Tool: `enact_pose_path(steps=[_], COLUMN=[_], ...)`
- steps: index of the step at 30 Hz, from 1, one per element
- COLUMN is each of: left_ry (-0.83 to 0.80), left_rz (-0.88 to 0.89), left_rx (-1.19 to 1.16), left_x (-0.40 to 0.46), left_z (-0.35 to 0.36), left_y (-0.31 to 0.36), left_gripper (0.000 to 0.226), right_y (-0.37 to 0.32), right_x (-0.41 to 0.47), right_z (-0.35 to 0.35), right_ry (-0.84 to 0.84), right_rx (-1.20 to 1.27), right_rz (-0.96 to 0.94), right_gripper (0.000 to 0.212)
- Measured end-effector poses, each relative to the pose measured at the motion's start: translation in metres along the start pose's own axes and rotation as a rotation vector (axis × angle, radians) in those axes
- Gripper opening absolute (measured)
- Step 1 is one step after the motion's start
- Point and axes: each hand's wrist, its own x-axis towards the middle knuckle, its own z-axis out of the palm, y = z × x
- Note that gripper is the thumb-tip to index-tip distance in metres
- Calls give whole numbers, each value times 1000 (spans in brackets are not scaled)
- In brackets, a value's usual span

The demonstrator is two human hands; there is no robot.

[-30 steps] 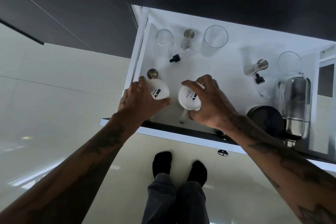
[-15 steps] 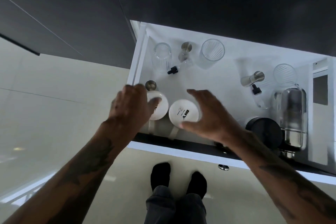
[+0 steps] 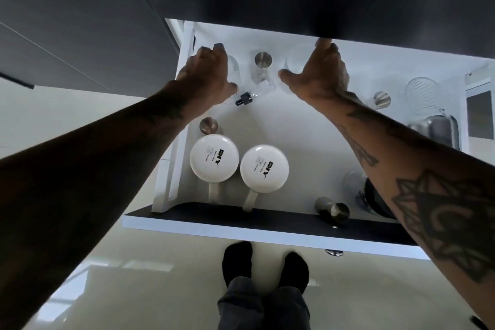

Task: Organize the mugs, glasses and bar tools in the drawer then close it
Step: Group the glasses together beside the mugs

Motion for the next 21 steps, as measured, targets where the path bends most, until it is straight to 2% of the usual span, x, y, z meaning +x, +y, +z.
enact_pose_path(steps=[5,6,8,9,11,13,15,17,19,21], left_ry=[34,42,59,64,63,61,75,102,134,158], left_rz=[18,32,50,52,58,70,83,104,131,156], left_rx=[-70,-81,-105,-113,-111,-107,-116,-120,-125,-118], left_x=[-6,-9,-16,-19,-25,-31,-36,-40,-46,-52], left_z=[-4,-5,-9,-11,-16,-22,-28,-35,-44,-51], left_y=[-8,-9,-12,-13,-12,-9,-5,-2,3,8], left_gripper=[73,74,74,74,72,71,70,69,68,69], right_y=[15,22,45,56,77,96,106,108,103,100], right_x=[-11,-17,-31,-41,-61,-86,-113,-134,-149,-156], right_z=[-9,-14,-29,-41,-65,-84,-98,-108,-113,-120], right_ry=[-16,-5,15,-3,-144,-319,-492,-637,-825,-976], right_rx=[45,79,256,451,1075,1570,1729,1802,1922,1978], right_rz=[-29,-6,176,317,551,706,652,426,162,109], right_gripper=[76,72,68,71,71,54,59,61,47,48])
